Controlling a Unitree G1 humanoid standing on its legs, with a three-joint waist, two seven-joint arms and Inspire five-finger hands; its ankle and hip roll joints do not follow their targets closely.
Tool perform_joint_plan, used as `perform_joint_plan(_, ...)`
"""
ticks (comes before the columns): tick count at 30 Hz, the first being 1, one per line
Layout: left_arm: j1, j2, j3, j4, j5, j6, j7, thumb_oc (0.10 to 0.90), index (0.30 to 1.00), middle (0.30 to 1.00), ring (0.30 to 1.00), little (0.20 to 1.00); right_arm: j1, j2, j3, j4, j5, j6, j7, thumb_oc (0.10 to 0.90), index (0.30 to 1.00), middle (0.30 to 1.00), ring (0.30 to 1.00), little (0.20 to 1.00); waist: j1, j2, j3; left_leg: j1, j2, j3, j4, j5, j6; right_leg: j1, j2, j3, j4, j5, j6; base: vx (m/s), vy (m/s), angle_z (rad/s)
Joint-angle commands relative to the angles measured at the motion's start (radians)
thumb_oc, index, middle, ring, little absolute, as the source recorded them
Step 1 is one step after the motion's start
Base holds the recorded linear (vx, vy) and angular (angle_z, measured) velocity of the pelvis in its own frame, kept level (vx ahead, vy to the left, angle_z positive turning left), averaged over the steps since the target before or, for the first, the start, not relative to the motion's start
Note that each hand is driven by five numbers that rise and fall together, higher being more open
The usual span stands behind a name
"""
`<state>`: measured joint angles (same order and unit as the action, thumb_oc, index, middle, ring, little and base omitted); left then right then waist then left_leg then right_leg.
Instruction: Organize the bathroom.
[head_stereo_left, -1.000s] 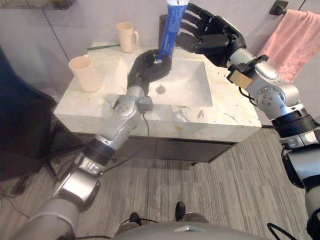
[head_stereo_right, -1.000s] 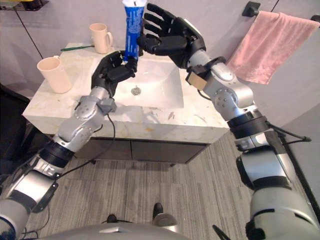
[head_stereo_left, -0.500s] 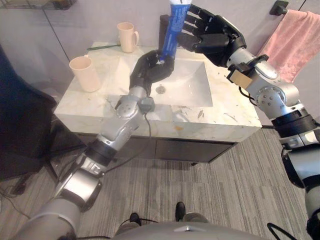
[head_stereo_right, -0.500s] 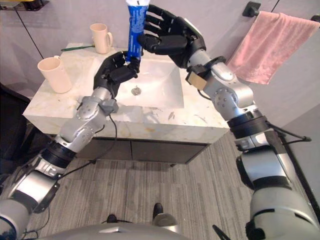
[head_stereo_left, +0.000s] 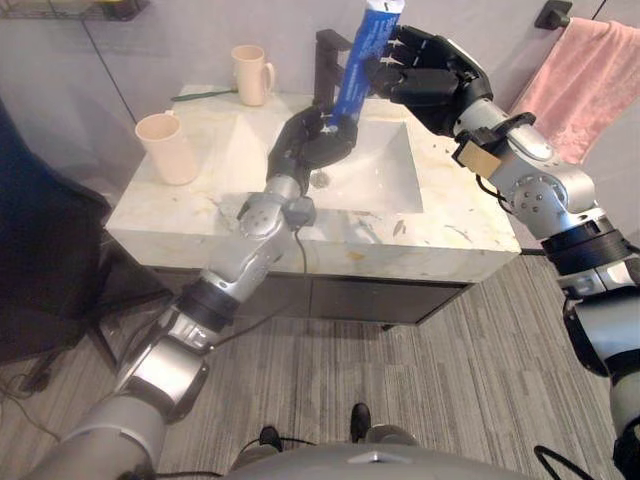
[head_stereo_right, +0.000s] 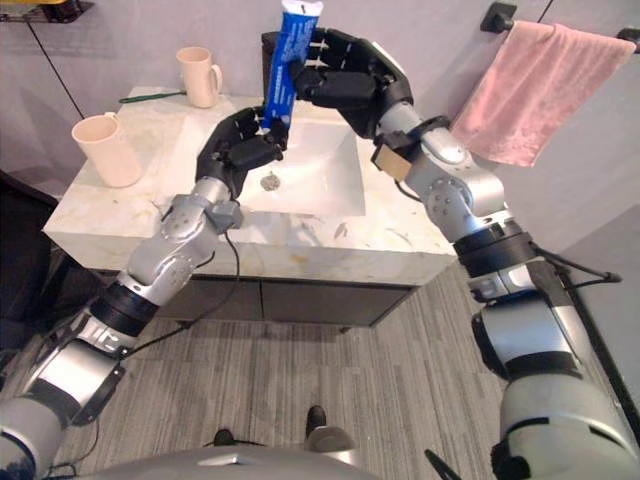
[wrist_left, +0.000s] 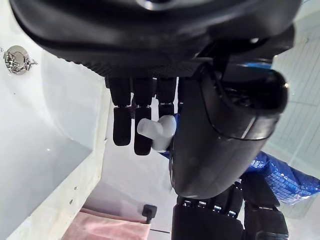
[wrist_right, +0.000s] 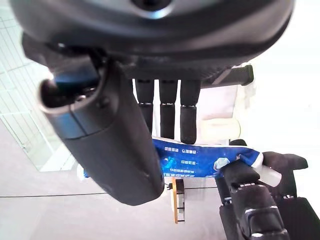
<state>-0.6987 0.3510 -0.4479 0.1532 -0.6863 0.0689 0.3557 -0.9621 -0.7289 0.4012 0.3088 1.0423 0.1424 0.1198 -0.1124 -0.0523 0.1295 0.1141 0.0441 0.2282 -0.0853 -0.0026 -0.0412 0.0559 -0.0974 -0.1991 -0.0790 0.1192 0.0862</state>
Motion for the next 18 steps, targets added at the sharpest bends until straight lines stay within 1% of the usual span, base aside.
perform_joint_plan(1,-0.163,0.011,-0.014,-0.001,0.070,-0.095,-0.012,0.400,0.300,0.300,0.300,0.300,-0.200,0.013,-0.081,0.027,0.049,-0.163,-0.004,0.400,0.300,0.300,0.300,0.300,0.016,-0.013,-0.101,-0.016,-0.055,0.012,0.063,-0.037,0.043,-0.032,0.037,0.008,0.170,-0.185,0.055,0.00,0.000,0.00)
perform_joint_plan(4,-0.160,0.008,-0.013,-0.002,0.078,-0.093,-0.010,0.400,0.300,0.300,0.300,0.300,-0.196,0.011,-0.087,0.027,0.046,-0.177,-0.003,0.400,0.300,0.300,0.300,0.300,0.015,-0.014,-0.102,-0.017,-0.054,0.013,0.063,-0.037,0.043,-0.033,0.036,0.008,0.170,-0.184,0.055,0.00,0.000,0.00)
perform_joint_plan(5,-0.158,0.008,-0.012,0.000,0.079,-0.095,-0.008,0.425,0.338,0.338,0.338,0.338,-0.196,0.011,-0.086,0.026,0.040,-0.182,-0.005,0.400,0.300,0.300,0.300,0.300,0.015,-0.014,-0.103,-0.017,-0.054,0.014,0.063,-0.038,0.044,-0.033,0.036,0.008,0.170,-0.184,0.055,0.00,0.000,0.00)
perform_joint_plan(6,-0.157,0.008,-0.011,-0.001,0.079,-0.095,-0.005,0.530,0.495,0.495,0.495,0.495,-0.198,0.009,-0.086,0.024,0.036,-0.187,-0.010,0.400,0.300,0.300,0.300,0.300,0.015,-0.014,-0.103,-0.017,-0.054,0.014,0.063,-0.037,0.043,-0.032,0.036,0.009,0.169,-0.184,0.056,0.00,0.000,0.00)
perform_joint_plan(7,-0.154,0.009,-0.009,-0.002,0.079,-0.096,0.000,0.568,0.552,0.552,0.552,0.552,-0.200,0.006,-0.086,0.021,0.021,-0.196,-0.018,0.400,0.300,0.300,0.300,0.300,0.015,-0.014,-0.103,-0.017,-0.054,0.014,0.063,-0.038,0.044,-0.032,0.036,0.010,0.169,-0.185,0.056,0.00,0.000,0.00)
perform_joint_plan(8,-0.150,0.011,-0.006,-0.002,0.077,-0.097,-0.001,0.584,0.575,0.575,0.575,0.575,-0.204,0.002,-0.087,0.018,0.009,-0.201,-0.024,0.400,0.300,0.300,0.300,0.300,0.016,-0.014,-0.103,-0.017,-0.054,0.013,0.063,-0.038,0.044,-0.032,0.036,0.010,0.169,-0.185,0.056,0.00,0.000,0.00)
perform_joint_plan(9,-0.146,0.012,-0.003,-0.005,0.080,-0.097,-0.001,0.737,0.806,0.806,0.806,0.806,-0.205,-0.001,-0.089,0.018,0.004,-0.205,-0.026,0.400,0.300,0.300,0.300,0.300,0.017,-0.014,-0.103,-0.017,-0.054,0.012,0.063,-0.038,0.044,-0.032,0.036,0.009,0.169,-0.185,0.056,0.00,0.000,0.00)
perform_joint_plan(10,-0.140,0.014,0.000,-0.009,0.087,-0.096,0.001,0.800,0.900,0.900,0.900,0.900,-0.205,-0.003,-0.091,0.014,-0.004,-0.210,-0.031,0.400,0.300,0.300,0.300,0.300,0.018,-0.014,-0.102,-0.018,-0.054,0.012,0.063,-0.038,0.044,-0.032,0.036,0.009,0.168,-0.185,0.056,0.00,0.000,0.00)
perform_joint_plan(12,-0.119,0.025,0.010,-0.024,0.088,-0.100,0.001,0.800,0.900,0.900,0.900,0.900,-0.201,-0.018,-0.097,0.003,-0.025,-0.228,-0.045,0.400,0.300,0.300,0.300,0.300,0.022,-0.014,-0.103,-0.020,-0.054,0.007,0.062,-0.038,0.043,-0.034,0.036,0.008,0.169,-0.186,0.056,0.00,0.000,0.00)
perform_joint_plan(18,-0.052,0.059,0.046,-0.100,0.119,-0.074,-0.006,0.800,0.900,0.900,0.900,0.900,-0.177,-0.045,-0.115,-0.037,-0.062,-0.234,-0.073,0.400,0.300,0.300,0.300,0.300,0.038,-0.012,-0.098,-0.024,-0.057,-0.010,0.061,-0.037,0.044,-0.031,0.035,-0.004,0.171,-0.191,0.051,0.00,0.000,0.00)
